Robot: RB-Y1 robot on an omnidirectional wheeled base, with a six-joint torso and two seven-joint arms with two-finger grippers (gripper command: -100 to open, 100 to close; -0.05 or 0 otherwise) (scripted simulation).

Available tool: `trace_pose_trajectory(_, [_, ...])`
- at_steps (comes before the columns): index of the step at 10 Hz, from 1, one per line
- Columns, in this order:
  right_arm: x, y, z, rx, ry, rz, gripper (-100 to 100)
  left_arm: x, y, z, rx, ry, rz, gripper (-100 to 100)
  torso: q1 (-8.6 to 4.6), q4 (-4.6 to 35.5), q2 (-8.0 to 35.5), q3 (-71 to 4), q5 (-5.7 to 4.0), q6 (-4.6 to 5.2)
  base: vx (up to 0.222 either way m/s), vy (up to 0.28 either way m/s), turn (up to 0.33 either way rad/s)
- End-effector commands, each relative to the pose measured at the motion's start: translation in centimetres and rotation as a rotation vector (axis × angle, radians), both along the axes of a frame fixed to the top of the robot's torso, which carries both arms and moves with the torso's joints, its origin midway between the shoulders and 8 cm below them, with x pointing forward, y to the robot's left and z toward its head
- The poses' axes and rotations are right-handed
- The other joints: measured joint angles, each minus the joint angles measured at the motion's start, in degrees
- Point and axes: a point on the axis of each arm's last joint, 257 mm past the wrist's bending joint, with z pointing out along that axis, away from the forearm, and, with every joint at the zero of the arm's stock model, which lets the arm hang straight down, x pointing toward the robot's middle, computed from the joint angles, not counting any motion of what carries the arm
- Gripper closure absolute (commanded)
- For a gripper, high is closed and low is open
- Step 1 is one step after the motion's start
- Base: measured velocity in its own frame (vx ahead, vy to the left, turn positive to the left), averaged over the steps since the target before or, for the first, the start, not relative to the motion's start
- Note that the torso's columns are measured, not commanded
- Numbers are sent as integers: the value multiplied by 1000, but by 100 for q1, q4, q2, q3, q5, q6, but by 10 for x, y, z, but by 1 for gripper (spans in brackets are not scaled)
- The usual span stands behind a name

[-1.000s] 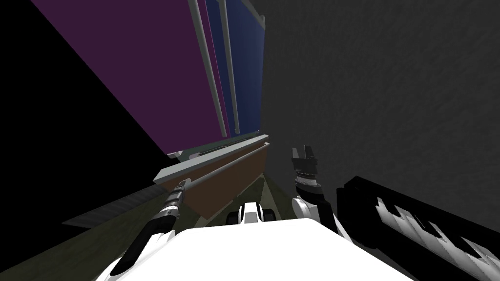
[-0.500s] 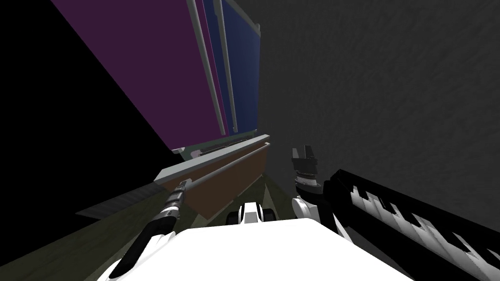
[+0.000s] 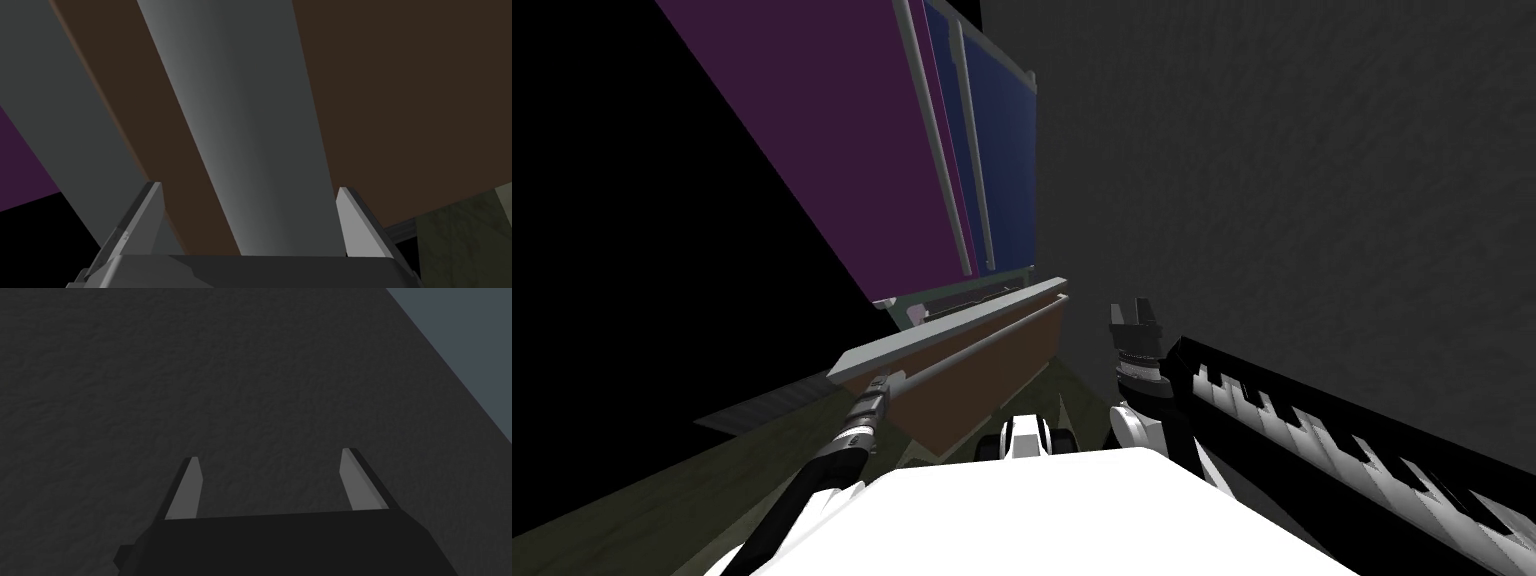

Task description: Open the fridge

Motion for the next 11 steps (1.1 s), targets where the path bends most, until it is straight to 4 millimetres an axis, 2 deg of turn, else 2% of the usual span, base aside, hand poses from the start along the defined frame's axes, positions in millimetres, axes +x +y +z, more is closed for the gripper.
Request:
trace_pose_trajectory(1, [0,0,0,0,0,0,0,-3,-1,13,4,-5,-1,-100,-9,1,12,6,2,3,57,25,2])
trace_pose_trajectory(8, [0,0,0,0,0,0,0,-16,-7,47,4,-4,-7,-100,-100,55,111,46,-76,-13,26,6,1])
trace_pose_trajectory(9, [0,0,0,0,0,0,0,-19,-4,31,-16,28,0,-100,-114,68,122,41,-97,-19,14,6,-9])
trace_pose_trajectory(10, [0,0,0,0,0,0,0,-20,-4,27,-22,38,2,0,-113,53,116,48,-75,-15,7,3,-6])
trace_pose_trajectory(11, [0,0,0,0,0,0,0,-22,-4,23,-28,48,4,0,-94,43,102,47,-56,-8,0,0,0])
